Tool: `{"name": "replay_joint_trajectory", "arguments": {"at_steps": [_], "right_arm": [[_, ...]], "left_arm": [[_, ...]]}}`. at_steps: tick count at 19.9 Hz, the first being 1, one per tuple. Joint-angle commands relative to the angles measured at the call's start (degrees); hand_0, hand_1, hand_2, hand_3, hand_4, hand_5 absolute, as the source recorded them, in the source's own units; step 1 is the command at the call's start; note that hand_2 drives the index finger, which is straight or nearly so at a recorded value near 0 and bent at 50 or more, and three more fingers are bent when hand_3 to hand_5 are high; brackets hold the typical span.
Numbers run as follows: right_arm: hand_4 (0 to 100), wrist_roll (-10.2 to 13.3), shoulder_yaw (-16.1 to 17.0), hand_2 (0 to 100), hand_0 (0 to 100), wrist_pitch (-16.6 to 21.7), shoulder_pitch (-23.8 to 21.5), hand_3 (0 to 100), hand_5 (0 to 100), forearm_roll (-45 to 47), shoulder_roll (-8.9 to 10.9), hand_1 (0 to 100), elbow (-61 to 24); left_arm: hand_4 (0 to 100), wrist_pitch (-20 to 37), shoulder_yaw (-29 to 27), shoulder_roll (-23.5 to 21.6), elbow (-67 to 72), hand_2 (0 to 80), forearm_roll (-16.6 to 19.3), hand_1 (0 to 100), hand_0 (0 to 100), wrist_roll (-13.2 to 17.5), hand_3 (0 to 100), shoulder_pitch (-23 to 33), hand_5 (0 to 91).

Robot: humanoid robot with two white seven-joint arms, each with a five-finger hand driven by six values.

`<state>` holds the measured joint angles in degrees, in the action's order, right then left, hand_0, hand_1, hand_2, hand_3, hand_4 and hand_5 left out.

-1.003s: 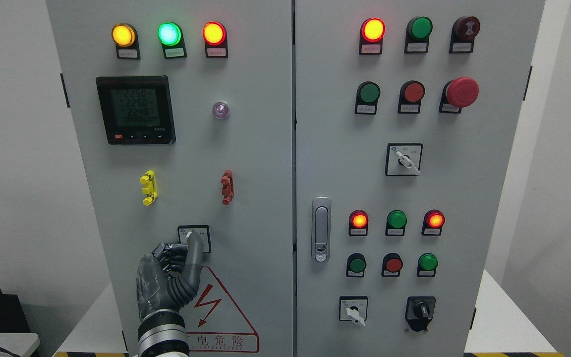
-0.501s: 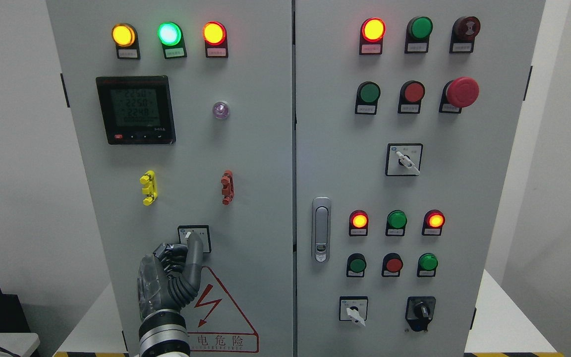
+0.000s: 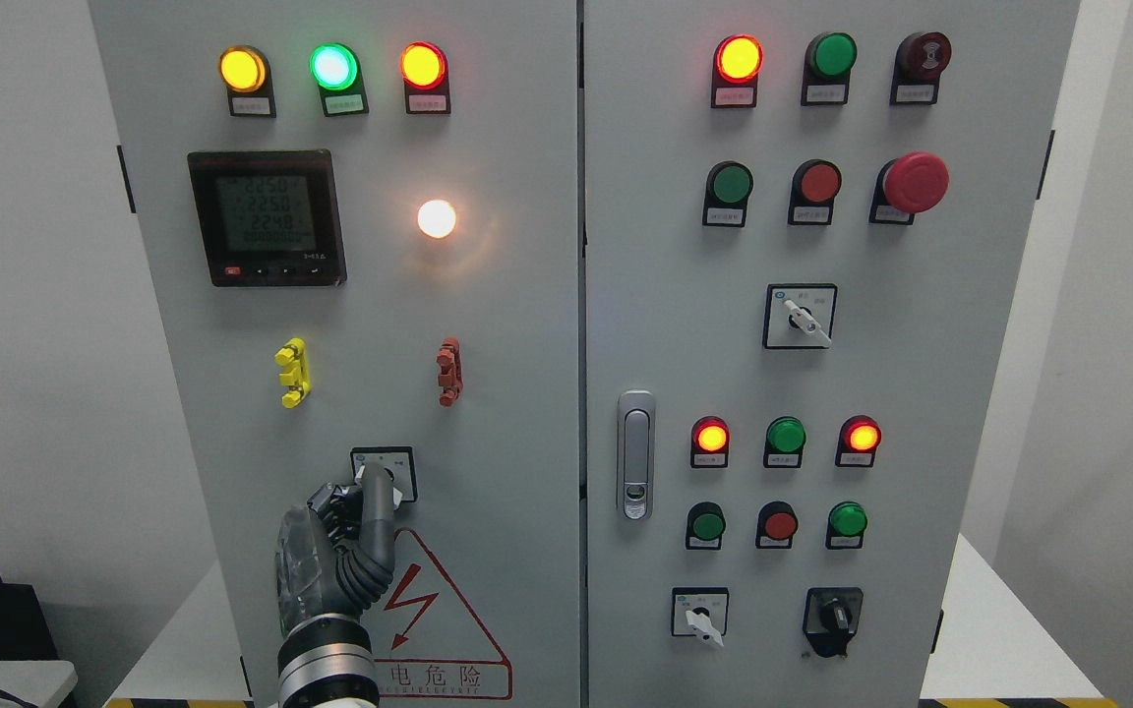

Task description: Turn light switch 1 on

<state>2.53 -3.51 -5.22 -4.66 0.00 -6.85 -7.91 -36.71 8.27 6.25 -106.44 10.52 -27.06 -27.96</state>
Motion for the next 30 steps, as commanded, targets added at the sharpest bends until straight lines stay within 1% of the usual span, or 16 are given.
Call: {"name": "replay_joint_trajectory", "arguments": {"at_steps": [1, 5, 7, 13, 22, 25, 27, 30], "right_arm": [[0, 0.0, 0.0, 0, 12, 0.0, 0.0, 0, 0, 1.1, 0.0, 39, 0.0], [0, 0.0, 0.0, 0, 12, 0.0, 0.0, 0, 0, 1.0, 0.0, 39, 0.0], [0, 0.0, 0.0, 0, 12, 0.0, 0.0, 0, 0, 1.0, 0.0, 39, 0.0], [0, 0.0, 0.0, 0, 12, 0.0, 0.0, 0, 0, 1.0, 0.0, 39, 0.0], [0, 0.0, 0.0, 0, 12, 0.0, 0.0, 0, 0, 1.0, 0.0, 39, 0.0], [0, 0.0, 0.0, 0, 12, 0.0, 0.0, 0, 0, 1.0, 0.0, 39, 0.0], [0, 0.0, 0.0, 0, 12, 0.0, 0.0, 0, 0, 1.0, 0.0, 39, 0.0], [0, 0.0, 0.0, 0, 12, 0.0, 0.0, 0, 0, 1.0, 0.0, 39, 0.0]], "left_arm": [[80, 0.5, 0.3, 0.0, 0.0, 60.8, -0.1, 19, 58, -0.3, 76, 0.0, 82.6], [81, 0.5, 0.3, 0.0, 0.0, 60.9, -0.1, 15, 57, -0.3, 76, 0.0, 82.6], [81, 0.5, 0.3, 0.0, 0.0, 61.0, -0.1, 14, 54, -0.3, 76, 0.0, 82.6], [81, 0.6, 0.3, 0.0, -0.1, 61.2, -0.1, 16, 49, -0.3, 76, 0.0, 82.6], [80, 0.9, 0.3, 0.1, -0.3, 61.2, 0.0, 19, 45, -0.3, 76, 0.6, 82.6], [80, 0.9, 0.3, 0.2, -0.3, 61.2, 0.0, 20, 42, -0.3, 76, 0.7, 82.6], [80, 0.9, 0.3, 0.2, -0.5, 61.2, 0.0, 21, 35, -0.3, 77, 1.0, 82.6], [80, 1.0, 0.1, 0.2, -0.6, 61.3, 0.0, 23, 31, -0.3, 77, 1.2, 82.6]]}}
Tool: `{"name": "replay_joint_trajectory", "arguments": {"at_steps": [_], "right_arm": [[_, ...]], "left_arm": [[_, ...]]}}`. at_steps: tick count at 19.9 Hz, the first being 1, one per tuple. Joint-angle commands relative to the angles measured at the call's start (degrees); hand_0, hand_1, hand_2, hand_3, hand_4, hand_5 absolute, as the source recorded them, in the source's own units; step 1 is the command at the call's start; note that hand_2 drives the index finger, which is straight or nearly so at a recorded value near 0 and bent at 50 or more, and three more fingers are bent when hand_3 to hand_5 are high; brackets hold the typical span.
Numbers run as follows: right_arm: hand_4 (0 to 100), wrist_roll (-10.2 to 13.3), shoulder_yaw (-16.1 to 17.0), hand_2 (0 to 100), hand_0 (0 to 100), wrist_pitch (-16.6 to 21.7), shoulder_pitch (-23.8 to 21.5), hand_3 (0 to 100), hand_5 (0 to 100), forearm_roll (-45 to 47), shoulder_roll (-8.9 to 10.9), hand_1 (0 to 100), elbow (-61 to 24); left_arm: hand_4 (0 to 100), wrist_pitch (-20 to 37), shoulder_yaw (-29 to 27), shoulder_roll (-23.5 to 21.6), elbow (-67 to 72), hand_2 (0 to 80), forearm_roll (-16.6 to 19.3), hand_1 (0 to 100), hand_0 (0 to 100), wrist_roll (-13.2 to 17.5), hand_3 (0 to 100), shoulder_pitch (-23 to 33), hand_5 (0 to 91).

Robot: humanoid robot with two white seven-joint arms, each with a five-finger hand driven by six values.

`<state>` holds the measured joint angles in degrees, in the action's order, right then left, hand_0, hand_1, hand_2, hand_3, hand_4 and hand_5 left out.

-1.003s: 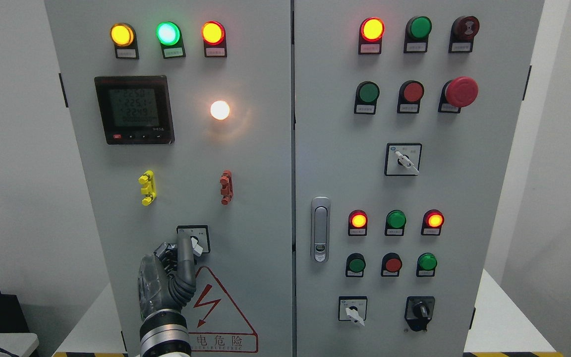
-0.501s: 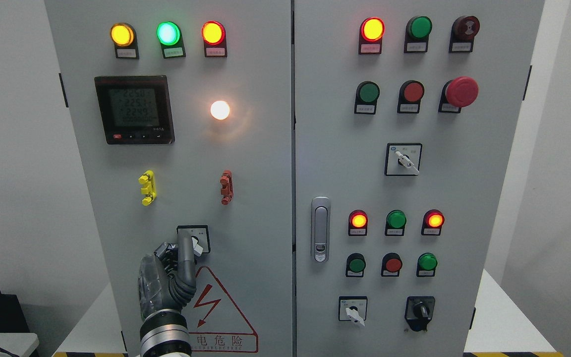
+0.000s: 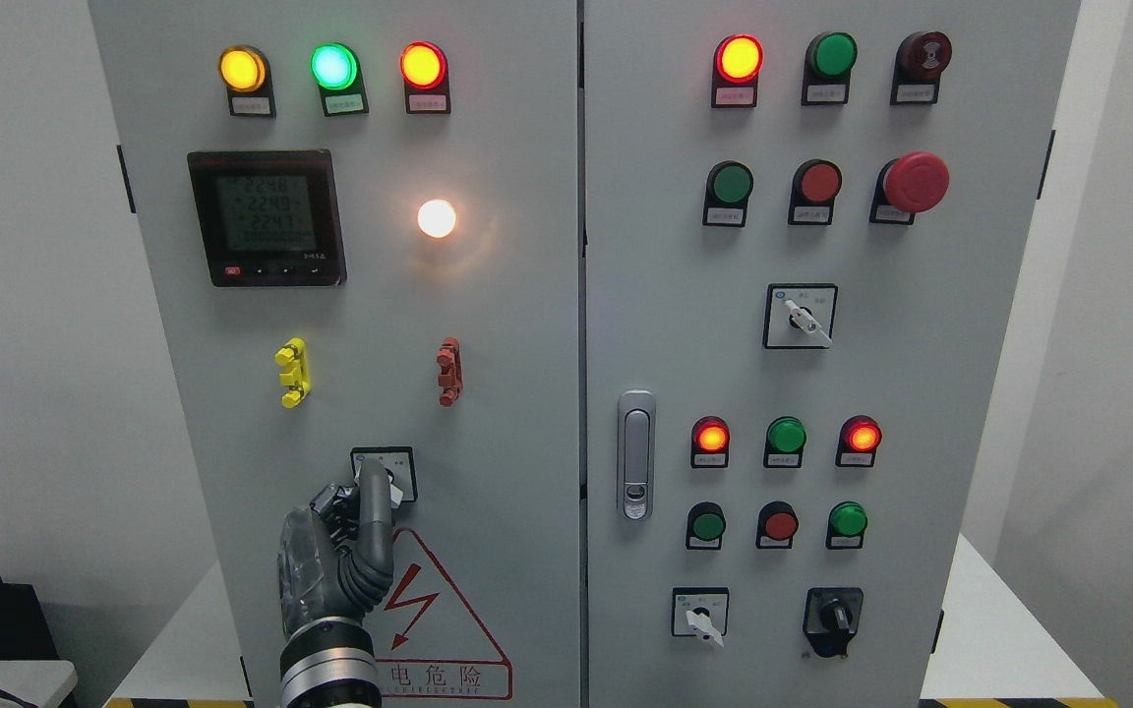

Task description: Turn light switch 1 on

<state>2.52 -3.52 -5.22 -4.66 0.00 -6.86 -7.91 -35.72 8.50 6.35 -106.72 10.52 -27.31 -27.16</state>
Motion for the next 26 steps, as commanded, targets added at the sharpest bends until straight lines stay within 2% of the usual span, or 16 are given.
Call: {"name": "replay_joint_trajectory", "arguments": {"at_steps": [1, 9, 12, 16, 18, 21, 24, 26], "right_arm": [[0, 0.0, 0.0, 0, 12, 0.0, 0.0, 0, 0, 1.0, 0.0, 39, 0.0], [0, 0.0, 0.0, 0, 12, 0.0, 0.0, 0, 0, 1.1, 0.0, 39, 0.0], [0, 0.0, 0.0, 0, 12, 0.0, 0.0, 0, 0, 1.0, 0.0, 39, 0.0], [0, 0.0, 0.0, 0, 12, 0.0, 0.0, 0, 0, 1.0, 0.0, 39, 0.0], [0, 0.0, 0.0, 0, 12, 0.0, 0.0, 0, 0, 1.0, 0.0, 39, 0.0], [0, 0.0, 0.0, 0, 12, 0.0, 0.0, 0, 0, 1.0, 0.0, 39, 0.0], [0, 0.0, 0.0, 0, 12, 0.0, 0.0, 0, 0, 1.0, 0.0, 39, 0.0], [0, 0.0, 0.0, 0, 12, 0.0, 0.0, 0, 0, 1.0, 0.0, 39, 0.0]], "left_arm": [[80, 0.1, -0.2, 0.1, -0.4, 61.3, 0.1, 23, 30, 0.0, 77, 0.4, 82.6], [80, 2.1, -0.7, 0.0, -1.1, 61.5, 0.1, 25, 24, 0.3, 77, 2.7, 82.6], [80, 4.4, -0.9, -0.2, -2.3, 61.6, 0.2, 25, 23, 1.6, 77, 4.3, 82.2], [81, 6.9, -4.3, -0.4, -3.3, 62.3, 0.3, 25, 22, 4.3, 77, 6.7, 82.2], [81, 9.9, -5.9, -0.4, -3.3, 62.7, 0.2, 25, 22, 6.7, 78, 7.6, 82.2], [81, 17.5, -10.4, -0.6, -3.2, 63.7, 0.2, 27, 22, 10.3, 79, 9.7, 81.7], [83, 26.6, -16.3, -1.9, -3.0, 65.8, 0.2, 29, 20, 16.7, 82, 15.5, 78.7], [82, 33.3, -20.3, -3.4, -2.7, 65.9, 0.1, 29, 20, 21.5, 84, 21.1, 70.4]]}}
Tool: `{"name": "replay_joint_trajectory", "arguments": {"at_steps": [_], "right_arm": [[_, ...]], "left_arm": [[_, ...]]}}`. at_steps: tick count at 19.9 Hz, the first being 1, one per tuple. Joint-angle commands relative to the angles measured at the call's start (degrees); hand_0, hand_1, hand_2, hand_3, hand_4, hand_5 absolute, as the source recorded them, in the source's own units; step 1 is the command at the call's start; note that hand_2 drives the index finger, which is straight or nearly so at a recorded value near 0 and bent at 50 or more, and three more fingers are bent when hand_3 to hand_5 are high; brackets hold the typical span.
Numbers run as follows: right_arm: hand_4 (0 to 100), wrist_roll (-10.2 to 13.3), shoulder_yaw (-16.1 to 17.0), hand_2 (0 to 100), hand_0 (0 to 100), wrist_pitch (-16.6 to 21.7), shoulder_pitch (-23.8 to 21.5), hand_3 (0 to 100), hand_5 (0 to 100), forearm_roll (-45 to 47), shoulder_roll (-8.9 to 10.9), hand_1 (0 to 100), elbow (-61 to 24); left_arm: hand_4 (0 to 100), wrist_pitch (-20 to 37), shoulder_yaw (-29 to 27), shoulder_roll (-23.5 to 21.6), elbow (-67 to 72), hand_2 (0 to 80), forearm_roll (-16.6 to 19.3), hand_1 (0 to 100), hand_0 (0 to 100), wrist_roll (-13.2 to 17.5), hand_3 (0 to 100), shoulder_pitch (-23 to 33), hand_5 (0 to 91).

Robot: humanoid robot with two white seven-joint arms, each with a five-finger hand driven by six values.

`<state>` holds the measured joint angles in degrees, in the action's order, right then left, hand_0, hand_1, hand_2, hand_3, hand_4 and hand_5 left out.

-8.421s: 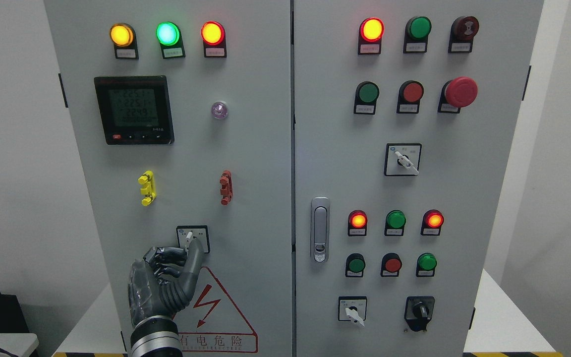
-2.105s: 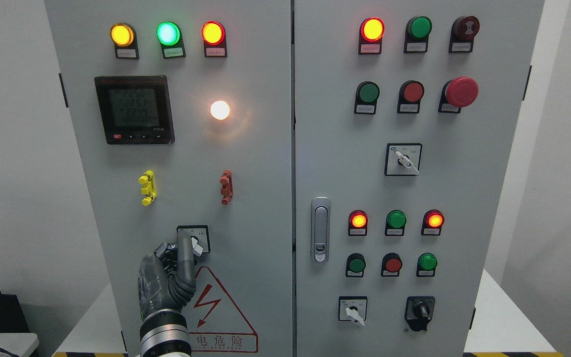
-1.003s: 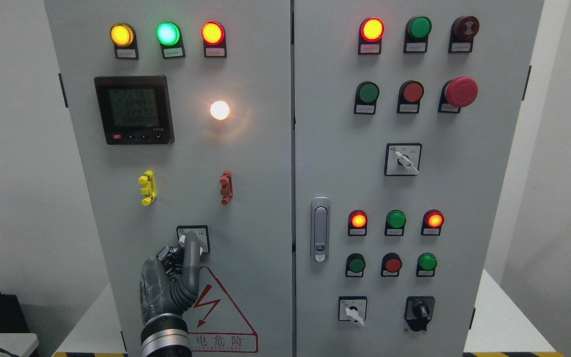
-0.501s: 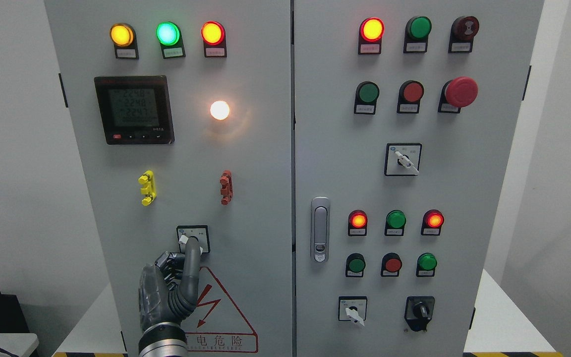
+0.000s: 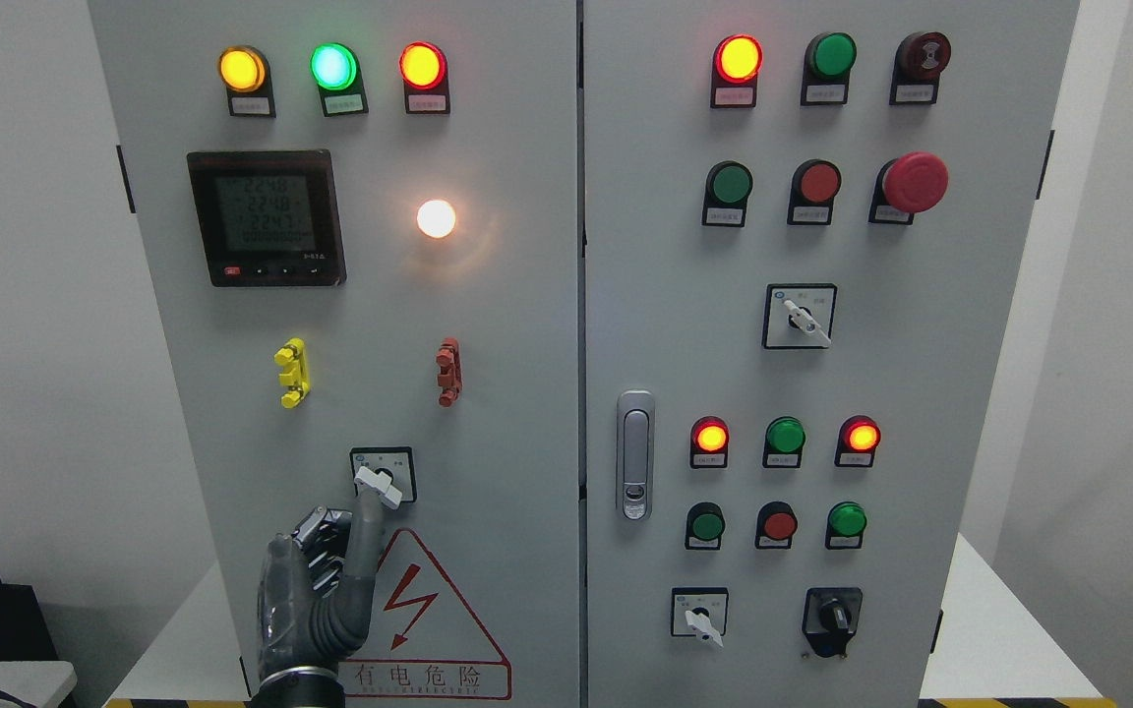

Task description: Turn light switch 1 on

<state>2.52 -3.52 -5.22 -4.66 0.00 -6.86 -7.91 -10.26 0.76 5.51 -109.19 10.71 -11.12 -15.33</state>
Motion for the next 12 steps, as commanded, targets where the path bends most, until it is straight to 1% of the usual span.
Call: {"name": "replay_joint_trajectory", "arguments": {"at_steps": [1, 2, 5, 6, 7, 9, 10, 11, 12], "right_arm": [[0, 0.0, 0.0, 0, 12, 0.0, 0.0, 0, 0, 1.0, 0.0, 39, 0.0], [0, 0.0, 0.0, 0, 12, 0.0, 0.0, 0, 0, 1.1, 0.0, 39, 0.0], [0, 0.0, 0.0, 0, 12, 0.0, 0.0, 0, 0, 1.1, 0.0, 39, 0.0], [0, 0.0, 0.0, 0, 12, 0.0, 0.0, 0, 0, 1.0, 0.0, 39, 0.0], [0, 0.0, 0.0, 0, 12, 0.0, 0.0, 0, 0, 1.1, 0.0, 39, 0.0], [0, 0.0, 0.0, 0, 12, 0.0, 0.0, 0, 0, 1.1, 0.0, 39, 0.0], [0, 0.0, 0.0, 0, 12, 0.0, 0.0, 0, 0, 1.1, 0.0, 39, 0.0], [0, 0.0, 0.0, 0, 12, 0.0, 0.0, 0, 0, 1.0, 0.0, 39, 0.0], [0, 0.0, 0.0, 0, 12, 0.0, 0.0, 0, 0, 1.0, 0.0, 39, 0.0]], "left_arm": [[82, 11.0, -14.9, -2.6, 0.0, 64.7, -0.1, 28, 20, 7.0, 84, 12.1, 66.3], [80, 13.5, -18.0, -2.6, 0.6, 62.8, -0.1, 26, 20, 7.9, 81, 14.7, 60.0], [75, 20.2, -28.6, -2.5, 5.6, 56.0, -0.2, 24, 20, 11.4, 75, 19.8, 47.2], [71, 22.4, -32.0, -2.6, 8.4, 49.4, -0.3, 23, 21, 12.8, 70, 21.2, 41.8], [66, 24.6, -34.9, -2.6, 11.5, 45.8, -0.3, 23, 21, 13.9, 66, 22.7, 37.4], [54, 28.1, -38.7, -2.6, 19.1, 37.3, -0.4, 19, 22, 15.0, 54, 25.9, 24.9], [48, 29.0, -39.8, -2.8, 23.2, 30.7, -0.5, 18, 22, 15.1, 48, 27.2, 20.2], [46, 29.6, -40.8, -3.2, 27.2, 27.3, -0.5, 18, 22, 15.1, 44, 28.1, 18.6], [42, 30.4, -42.1, -3.3, 31.0, 21.7, -0.6, 18, 22, 15.1, 39, 28.8, 16.3]]}}
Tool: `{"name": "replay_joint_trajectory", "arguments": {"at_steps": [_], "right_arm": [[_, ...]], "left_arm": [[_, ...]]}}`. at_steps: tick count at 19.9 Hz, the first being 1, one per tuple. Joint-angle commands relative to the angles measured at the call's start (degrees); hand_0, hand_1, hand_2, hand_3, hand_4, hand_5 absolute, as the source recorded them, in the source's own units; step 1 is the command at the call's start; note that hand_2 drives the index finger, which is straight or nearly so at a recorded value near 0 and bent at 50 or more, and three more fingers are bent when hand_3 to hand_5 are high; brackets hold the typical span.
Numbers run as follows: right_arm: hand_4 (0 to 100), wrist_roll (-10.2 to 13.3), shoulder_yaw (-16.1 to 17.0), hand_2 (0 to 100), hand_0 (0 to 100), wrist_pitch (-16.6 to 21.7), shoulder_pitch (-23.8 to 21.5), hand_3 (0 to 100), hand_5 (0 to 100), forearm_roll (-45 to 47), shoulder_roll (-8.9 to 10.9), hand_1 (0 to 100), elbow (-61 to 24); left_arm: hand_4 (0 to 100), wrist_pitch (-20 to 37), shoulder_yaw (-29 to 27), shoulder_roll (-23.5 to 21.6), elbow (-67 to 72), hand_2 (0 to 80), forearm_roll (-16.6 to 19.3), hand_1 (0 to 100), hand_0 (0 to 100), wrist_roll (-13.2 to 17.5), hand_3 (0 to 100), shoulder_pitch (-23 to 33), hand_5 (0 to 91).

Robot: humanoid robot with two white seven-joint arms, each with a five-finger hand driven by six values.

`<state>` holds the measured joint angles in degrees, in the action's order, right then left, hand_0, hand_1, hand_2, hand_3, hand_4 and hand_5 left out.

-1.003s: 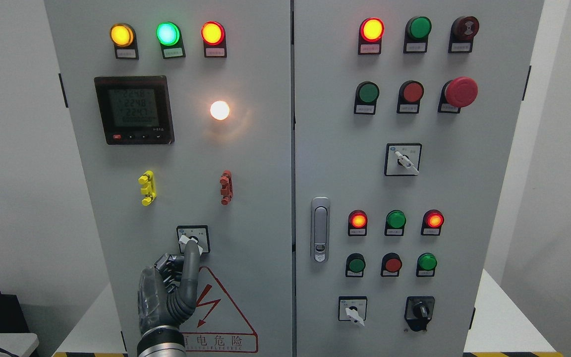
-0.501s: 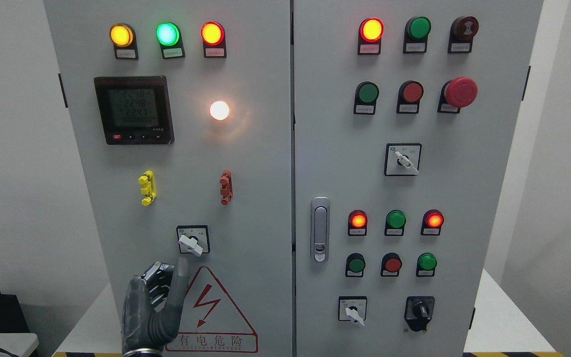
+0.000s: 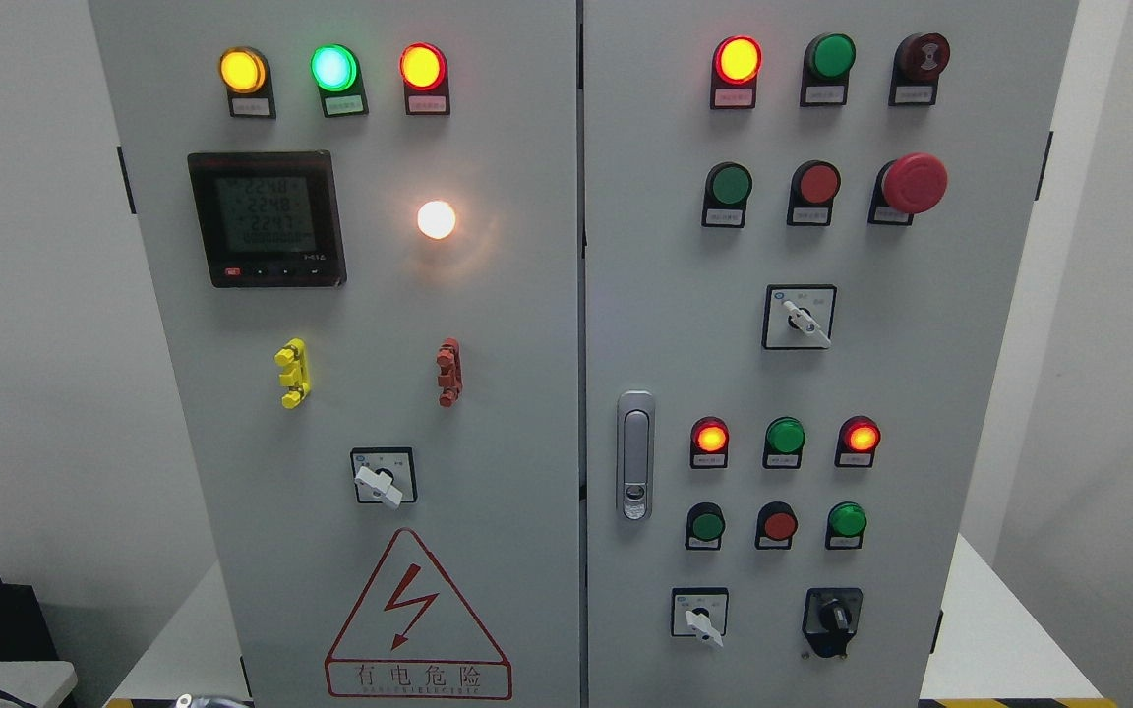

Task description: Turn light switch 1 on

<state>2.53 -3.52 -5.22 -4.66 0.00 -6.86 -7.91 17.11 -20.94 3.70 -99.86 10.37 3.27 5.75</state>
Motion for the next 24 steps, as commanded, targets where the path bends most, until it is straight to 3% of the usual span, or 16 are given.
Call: {"name": "replay_joint_trajectory", "arguments": {"at_steps": [1, 3, 10, 13, 15, 17, 24], "right_arm": [[0, 0.0, 0.0, 0, 12, 0.0, 0.0, 0, 0, 1.0, 0.0, 39, 0.0], [0, 0.0, 0.0, 0, 12, 0.0, 0.0, 0, 0, 1.1, 0.0, 39, 0.0], [0, 0.0, 0.0, 0, 12, 0.0, 0.0, 0, 0, 1.1, 0.0, 39, 0.0], [0, 0.0, 0.0, 0, 12, 0.0, 0.0, 0, 0, 1.0, 0.0, 39, 0.0], [0, 0.0, 0.0, 0, 12, 0.0, 0.0, 0, 0, 1.0, 0.0, 39, 0.0], [0, 0.0, 0.0, 0, 12, 0.0, 0.0, 0, 0, 1.1, 0.0, 39, 0.0], [0, 0.0, 0.0, 0, 12, 0.0, 0.0, 0, 0, 1.1, 0.0, 39, 0.0]], "left_arm": [[41, 3.5, -21.7, -1.5, 25.9, 20.3, -0.6, 18, 22, 0.7, 38, 8.0, 15.9], [34, 3.5, -23.8, -1.7, 33.6, 12.7, -1.7, 16, 22, 0.8, 29, 8.2, 11.0], [19, 2.3, -24.1, -4.0, 59.0, 3.1, -1.1, 12, 26, 1.5, 11, 11.0, 0.4], [16, -1.3, -22.1, -7.6, 70.7, 0.0, -0.7, 18, 26, 8.2, 6, 11.6, 0.0], [12, -3.8, -16.7, -9.0, 77.1, 0.0, -0.8, 20, 26, 11.4, 4, 11.6, 0.0], [9, -6.2, -11.3, -10.3, 82.1, 0.0, -1.1, 23, 29, 12.3, 1, 11.3, 0.0], [0, -12.0, 12.7, -9.0, 89.8, 0.0, -1.5, 20, 32, 11.1, 0, 7.3, 0.0]]}}
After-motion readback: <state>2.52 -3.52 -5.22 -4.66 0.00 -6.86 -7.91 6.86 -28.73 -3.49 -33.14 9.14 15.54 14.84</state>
